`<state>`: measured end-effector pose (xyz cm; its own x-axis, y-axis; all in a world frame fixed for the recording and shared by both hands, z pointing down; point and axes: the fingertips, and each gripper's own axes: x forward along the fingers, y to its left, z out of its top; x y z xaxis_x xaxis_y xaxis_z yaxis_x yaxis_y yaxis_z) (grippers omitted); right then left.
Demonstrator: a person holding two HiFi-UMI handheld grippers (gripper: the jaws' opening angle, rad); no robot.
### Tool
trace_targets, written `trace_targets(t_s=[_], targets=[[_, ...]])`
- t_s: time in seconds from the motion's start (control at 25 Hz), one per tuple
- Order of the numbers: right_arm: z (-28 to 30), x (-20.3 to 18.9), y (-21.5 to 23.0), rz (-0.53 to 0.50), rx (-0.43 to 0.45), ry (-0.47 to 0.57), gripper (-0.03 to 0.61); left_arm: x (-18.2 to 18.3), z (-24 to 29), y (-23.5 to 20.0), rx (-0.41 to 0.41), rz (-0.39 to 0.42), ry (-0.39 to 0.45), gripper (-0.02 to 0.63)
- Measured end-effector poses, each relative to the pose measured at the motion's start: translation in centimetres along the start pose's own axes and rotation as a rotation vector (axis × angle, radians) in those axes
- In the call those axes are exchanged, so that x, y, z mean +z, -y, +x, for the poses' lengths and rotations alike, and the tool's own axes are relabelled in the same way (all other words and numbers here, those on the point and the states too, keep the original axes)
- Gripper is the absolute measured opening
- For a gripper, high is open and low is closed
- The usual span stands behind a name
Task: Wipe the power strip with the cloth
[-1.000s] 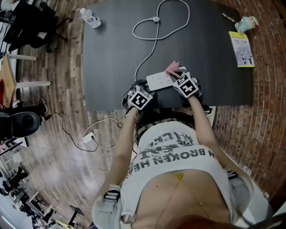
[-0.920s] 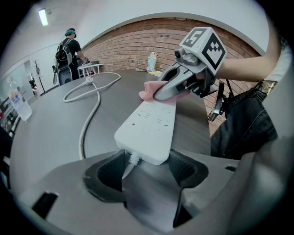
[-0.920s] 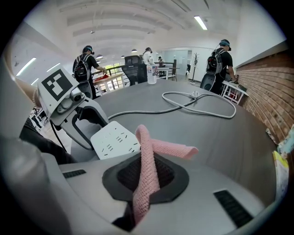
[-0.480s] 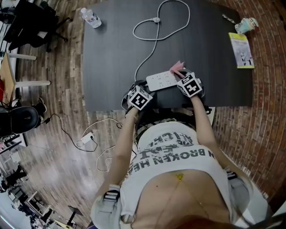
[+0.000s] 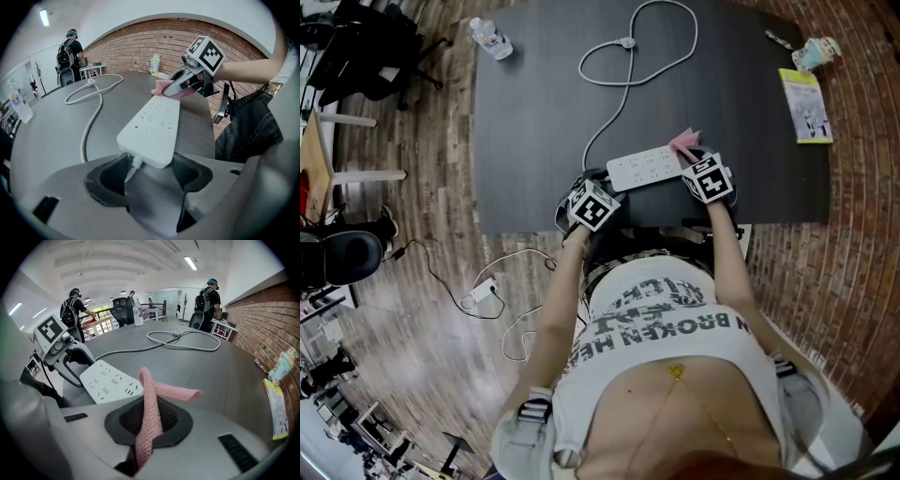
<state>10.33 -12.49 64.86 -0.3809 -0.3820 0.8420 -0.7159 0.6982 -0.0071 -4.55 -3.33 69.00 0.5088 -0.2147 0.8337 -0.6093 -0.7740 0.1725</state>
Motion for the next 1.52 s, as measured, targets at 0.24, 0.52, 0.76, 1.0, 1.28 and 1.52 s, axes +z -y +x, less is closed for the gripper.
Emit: trace_targets(t_s=[0.24,0.52,0.76,1.0,1.28,1.52], targets=[[-0.5,-0.8,1.0,0.003,-0.04,-0.023,0.017,0.0,0.0,0.2,-0.001,-0.002,0.0,0.279],[-0.9,-1.5,1.6,0.046,-0.056,-0.011,0.017,-0.2,0.2,0.1,0.005,-0.001,-0.003,0.279],[-0.9,-1.5,1.6,0.049,-0.065,-0.008,0.017,-0.1,0.1,0.3,0.0,0.0,-0.002,0.279],[-0.9,-1.0,1.2,0.002,-0.146,-0.026,0.017,-0.1,0.0,0.1,0.0,0.001,0.001,0.279],[-1.6,2.4,-4.5,-0.132,0.037,0.07,0.017,0.1,-0.1,0.1,0.001,0.003,0.005,0.279],[-1.4,4.2,-11.4,-0.284,0.261,0.096,0.017,0.2,0.1,0.2,0.0,0.004,0.005,0.279]])
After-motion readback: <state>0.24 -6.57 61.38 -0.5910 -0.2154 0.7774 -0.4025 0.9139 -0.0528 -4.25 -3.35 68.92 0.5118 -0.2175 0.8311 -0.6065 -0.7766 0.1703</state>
